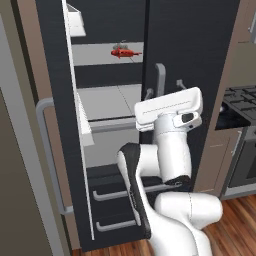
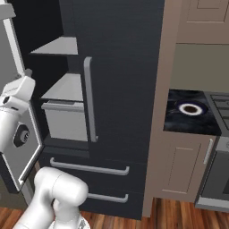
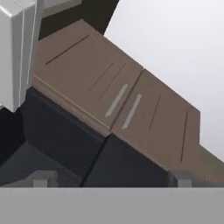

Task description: Place the fish on the counter behind the older fish on the same shelf of the fridge to maintain FIFO order. Close the fridge door when finished.

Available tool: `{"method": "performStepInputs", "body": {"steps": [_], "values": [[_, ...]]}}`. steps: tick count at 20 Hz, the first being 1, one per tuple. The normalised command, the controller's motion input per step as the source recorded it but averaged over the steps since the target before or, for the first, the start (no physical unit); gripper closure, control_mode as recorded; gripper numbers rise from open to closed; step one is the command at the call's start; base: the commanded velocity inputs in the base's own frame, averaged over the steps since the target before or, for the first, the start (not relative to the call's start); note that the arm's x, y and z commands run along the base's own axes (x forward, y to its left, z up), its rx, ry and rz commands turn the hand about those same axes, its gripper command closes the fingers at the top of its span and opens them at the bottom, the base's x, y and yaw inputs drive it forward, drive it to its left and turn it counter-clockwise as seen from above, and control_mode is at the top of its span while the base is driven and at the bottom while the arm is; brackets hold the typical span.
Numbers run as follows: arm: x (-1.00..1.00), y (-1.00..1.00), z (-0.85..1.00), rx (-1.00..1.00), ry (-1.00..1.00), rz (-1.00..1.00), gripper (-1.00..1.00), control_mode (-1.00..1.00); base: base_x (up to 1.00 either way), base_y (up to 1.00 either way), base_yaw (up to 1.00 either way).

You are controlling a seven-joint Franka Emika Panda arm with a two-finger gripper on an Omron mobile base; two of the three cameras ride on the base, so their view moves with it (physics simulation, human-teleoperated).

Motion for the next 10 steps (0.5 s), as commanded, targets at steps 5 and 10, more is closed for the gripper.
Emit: {"method": "performStepInputs", "body": {"steps": [5, 10], "values": [[-0.12, 0.95, -0.49, -0.20, 0.47, 0.00, -1.00, -1.00, 0.00, 0.00, 0.00], [-0.93, 0.59, 0.21, -0.03, 0.14, -0.14, -1.00, -1.00, 0.00, 0.00, 0.00]]}}
